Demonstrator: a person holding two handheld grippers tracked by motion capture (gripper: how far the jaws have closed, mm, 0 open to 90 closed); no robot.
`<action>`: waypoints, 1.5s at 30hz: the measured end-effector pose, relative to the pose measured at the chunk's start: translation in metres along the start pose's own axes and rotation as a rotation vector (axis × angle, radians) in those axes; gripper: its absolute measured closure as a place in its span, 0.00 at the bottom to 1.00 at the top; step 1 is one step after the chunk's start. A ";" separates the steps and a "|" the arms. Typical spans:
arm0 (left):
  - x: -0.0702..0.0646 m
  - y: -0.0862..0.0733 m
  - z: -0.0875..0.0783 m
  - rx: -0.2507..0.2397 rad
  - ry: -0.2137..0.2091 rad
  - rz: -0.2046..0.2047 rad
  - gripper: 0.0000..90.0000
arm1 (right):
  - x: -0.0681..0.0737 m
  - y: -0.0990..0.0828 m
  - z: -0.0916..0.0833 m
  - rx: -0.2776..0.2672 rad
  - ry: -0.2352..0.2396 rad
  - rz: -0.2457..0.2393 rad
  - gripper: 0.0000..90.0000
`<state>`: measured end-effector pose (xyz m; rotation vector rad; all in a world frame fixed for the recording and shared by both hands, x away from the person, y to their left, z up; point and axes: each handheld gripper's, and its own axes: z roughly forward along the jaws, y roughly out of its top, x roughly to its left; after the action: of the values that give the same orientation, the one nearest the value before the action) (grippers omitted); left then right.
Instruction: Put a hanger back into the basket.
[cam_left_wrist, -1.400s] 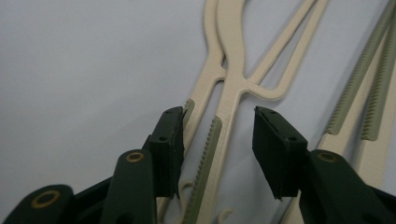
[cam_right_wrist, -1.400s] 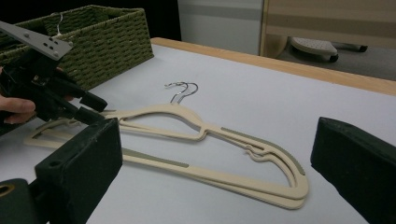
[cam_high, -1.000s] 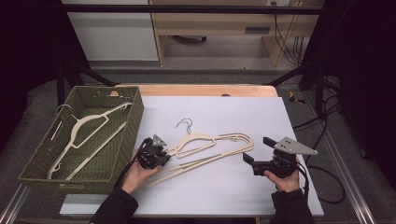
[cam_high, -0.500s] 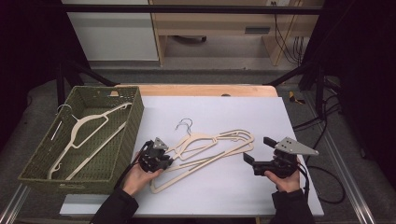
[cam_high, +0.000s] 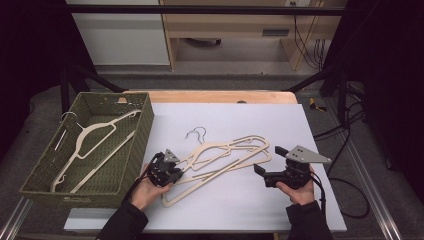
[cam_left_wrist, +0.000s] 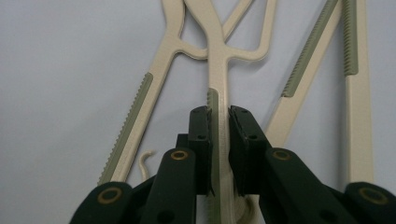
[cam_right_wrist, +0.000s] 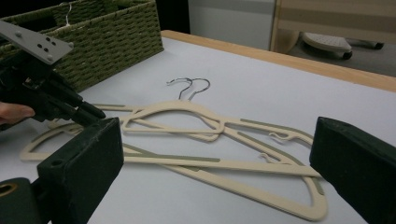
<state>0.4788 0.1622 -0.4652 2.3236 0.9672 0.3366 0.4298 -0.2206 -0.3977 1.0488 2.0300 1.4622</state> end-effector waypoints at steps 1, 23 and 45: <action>0.000 0.000 -0.003 -0.004 -0.010 0.001 0.88 | 0.001 0.000 0.003 0.003 0.004 -0.003 0.04; -0.027 0.008 -0.059 -0.213 0.106 0.066 0.88 | 0.048 0.027 0.104 0.097 0.097 -0.020 0.09; -0.036 0.011 -0.072 -0.227 0.121 0.099 0.88 | 0.057 0.061 0.202 0.219 0.011 0.001 0.39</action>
<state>0.4284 0.1607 -0.4019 2.1668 0.8252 0.6012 0.5568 -0.0436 -0.4079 1.1287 2.2361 1.2697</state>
